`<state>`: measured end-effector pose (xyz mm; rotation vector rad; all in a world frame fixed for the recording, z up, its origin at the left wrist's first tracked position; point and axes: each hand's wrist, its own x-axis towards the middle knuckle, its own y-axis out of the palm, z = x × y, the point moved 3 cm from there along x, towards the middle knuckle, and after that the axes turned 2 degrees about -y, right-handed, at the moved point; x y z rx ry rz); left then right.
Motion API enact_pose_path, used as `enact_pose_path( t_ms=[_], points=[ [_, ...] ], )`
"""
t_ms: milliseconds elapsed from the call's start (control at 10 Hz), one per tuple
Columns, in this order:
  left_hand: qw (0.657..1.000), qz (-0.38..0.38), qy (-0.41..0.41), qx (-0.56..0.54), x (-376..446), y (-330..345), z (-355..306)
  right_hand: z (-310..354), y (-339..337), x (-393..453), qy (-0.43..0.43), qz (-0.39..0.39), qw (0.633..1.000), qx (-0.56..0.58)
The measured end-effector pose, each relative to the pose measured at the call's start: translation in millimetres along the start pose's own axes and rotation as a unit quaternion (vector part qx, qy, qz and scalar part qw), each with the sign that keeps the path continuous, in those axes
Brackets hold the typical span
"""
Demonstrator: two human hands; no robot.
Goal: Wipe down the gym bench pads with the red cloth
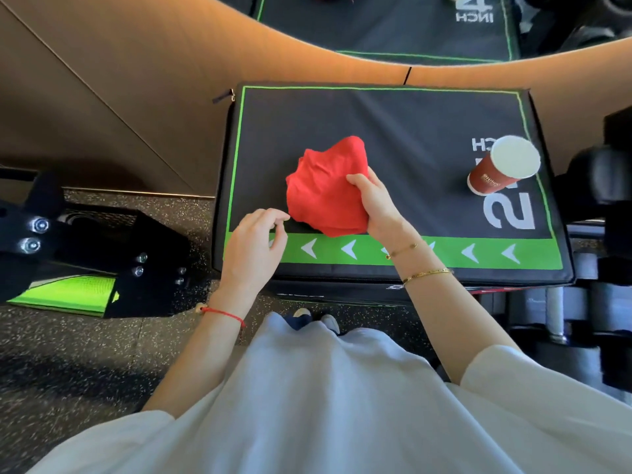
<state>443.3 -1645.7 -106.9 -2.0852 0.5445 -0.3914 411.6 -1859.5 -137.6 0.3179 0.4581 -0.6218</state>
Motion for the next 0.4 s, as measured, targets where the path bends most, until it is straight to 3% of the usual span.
enact_pose_path(
  t_ms=[100,200,400],
  points=[
    [1.0,0.009,0.013,-0.006,6,1,5,1,-12,5,-0.056,-0.045,0.99,-0.124],
    [1.0,0.012,0.02,-0.002,11,2,8,1,-22,6,-0.131,-0.086,0.943,-0.292],
    [0.999,0.016,0.046,-0.011,19,4,20,3,-26,-10,-0.232,-0.197,0.796,-0.523]
  ],
)
